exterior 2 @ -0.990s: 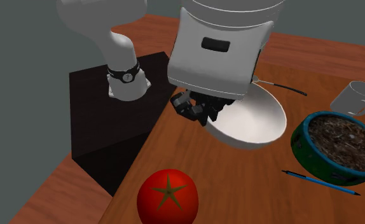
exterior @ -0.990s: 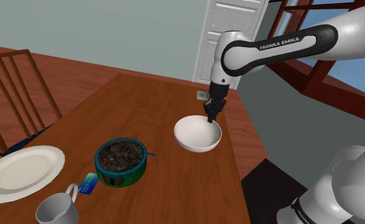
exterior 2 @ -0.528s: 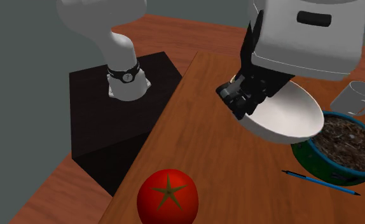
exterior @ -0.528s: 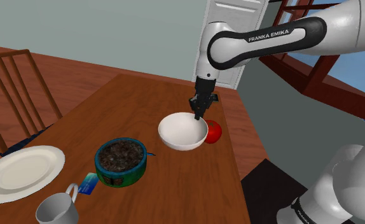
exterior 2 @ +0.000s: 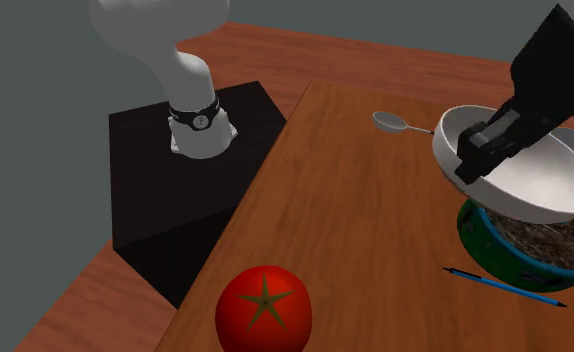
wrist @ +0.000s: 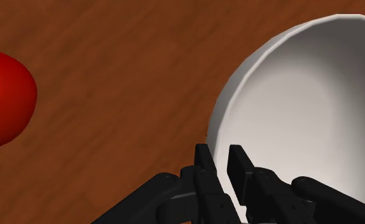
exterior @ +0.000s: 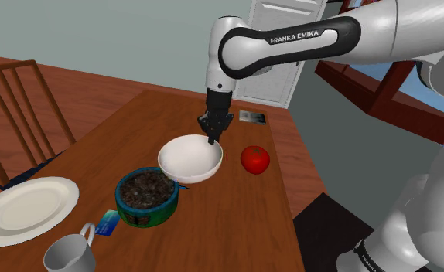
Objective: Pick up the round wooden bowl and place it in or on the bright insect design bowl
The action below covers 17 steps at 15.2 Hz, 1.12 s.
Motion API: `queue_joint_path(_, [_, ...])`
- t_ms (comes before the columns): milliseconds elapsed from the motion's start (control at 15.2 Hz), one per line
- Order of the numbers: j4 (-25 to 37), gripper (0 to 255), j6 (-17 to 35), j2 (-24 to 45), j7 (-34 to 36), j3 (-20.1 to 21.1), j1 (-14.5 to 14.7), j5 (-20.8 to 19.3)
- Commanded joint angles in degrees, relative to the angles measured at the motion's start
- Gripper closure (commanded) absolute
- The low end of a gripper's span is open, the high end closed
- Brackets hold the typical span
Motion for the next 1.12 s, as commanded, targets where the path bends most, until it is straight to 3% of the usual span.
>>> queue_joint_path(0, [6.52, 255, -2.24, 4.05, 2.30, 0.70, 1.21, -0.71])
queue_joint_path(330, [22.20, 255, -7.33, 14.26, 7.45, 1.95, 4.85, -2.68])
queue_joint_path(462, [32.35, 255, -11.03, 20.54, 9.83, 2.30, 7.07, -3.85])
queue_joint_path(1056, [25.68, 255, -4.23, 20.70, 9.20, 2.10, 6.88, -3.77])
